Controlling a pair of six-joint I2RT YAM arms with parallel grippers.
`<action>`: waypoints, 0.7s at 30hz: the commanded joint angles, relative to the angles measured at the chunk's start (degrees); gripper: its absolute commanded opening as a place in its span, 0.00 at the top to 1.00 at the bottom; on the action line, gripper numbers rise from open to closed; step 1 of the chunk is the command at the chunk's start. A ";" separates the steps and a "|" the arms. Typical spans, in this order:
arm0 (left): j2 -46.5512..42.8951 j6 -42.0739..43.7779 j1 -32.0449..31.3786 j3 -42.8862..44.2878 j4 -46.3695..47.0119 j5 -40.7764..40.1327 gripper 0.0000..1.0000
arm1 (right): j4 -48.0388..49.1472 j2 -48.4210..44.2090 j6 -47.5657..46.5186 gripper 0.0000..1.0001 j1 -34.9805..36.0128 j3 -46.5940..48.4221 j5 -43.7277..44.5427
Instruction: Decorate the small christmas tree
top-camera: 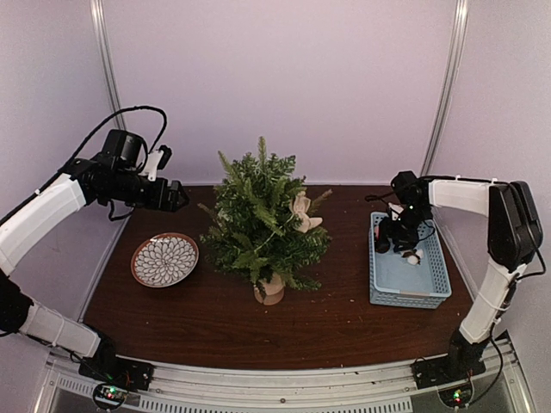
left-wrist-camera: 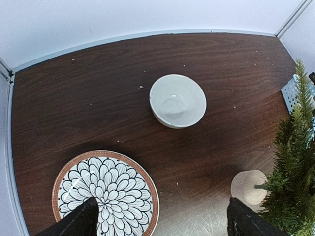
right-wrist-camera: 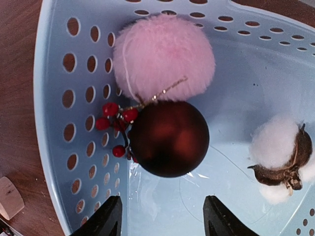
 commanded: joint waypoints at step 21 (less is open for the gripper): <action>-2.83 1.56 0.43 -0.51 0.95 -2.06 0.10 | 4.95 9.87 -2.38 0.45 -2.75 6.43 2.35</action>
